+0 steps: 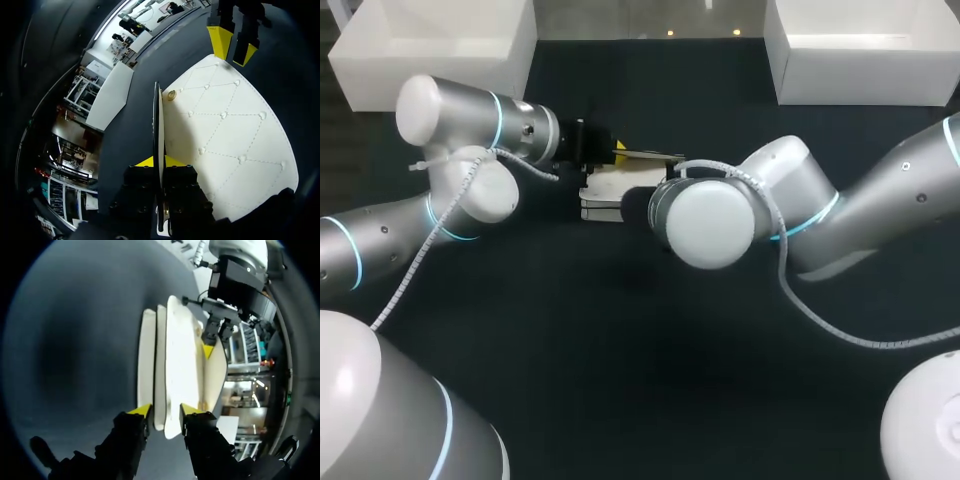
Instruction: Pick up the bag, open it, inspect its contents, close it, and place it on the opposite side
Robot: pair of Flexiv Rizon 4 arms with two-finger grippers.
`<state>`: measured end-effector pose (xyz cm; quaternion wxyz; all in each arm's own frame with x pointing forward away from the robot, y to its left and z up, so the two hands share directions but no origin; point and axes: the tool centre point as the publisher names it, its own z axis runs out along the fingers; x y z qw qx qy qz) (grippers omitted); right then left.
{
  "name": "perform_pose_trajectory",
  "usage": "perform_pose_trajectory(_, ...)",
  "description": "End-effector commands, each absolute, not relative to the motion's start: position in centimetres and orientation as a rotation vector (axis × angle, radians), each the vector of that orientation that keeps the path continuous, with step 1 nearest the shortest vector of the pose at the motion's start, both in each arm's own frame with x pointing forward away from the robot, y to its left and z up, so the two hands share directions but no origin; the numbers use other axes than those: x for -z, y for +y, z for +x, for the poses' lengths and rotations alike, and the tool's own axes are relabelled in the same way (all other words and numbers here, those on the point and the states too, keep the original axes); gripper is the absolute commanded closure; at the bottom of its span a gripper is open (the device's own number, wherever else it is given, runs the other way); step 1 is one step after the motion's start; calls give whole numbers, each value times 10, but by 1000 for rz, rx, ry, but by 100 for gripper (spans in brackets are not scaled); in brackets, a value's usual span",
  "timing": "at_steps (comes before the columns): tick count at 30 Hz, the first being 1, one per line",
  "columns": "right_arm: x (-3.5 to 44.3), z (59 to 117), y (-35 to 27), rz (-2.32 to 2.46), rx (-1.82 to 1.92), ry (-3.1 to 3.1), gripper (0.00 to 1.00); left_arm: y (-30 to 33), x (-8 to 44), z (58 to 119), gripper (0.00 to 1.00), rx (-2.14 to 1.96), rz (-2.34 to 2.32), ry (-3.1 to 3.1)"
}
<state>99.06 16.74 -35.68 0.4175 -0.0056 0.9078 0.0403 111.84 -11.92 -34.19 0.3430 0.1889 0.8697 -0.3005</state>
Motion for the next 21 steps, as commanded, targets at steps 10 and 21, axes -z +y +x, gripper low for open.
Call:
perform_pose_trajectory(10, 368, 1012, 161, 8, -135, 2255, 74, -119, 344, 1117, 100, 794, 517, 2257)
perform_pose_trajectory(21, 368, 1016, 161, 12, -144, 2245, 100, -122, 345, 1116, 100, 792, 532, 2262)
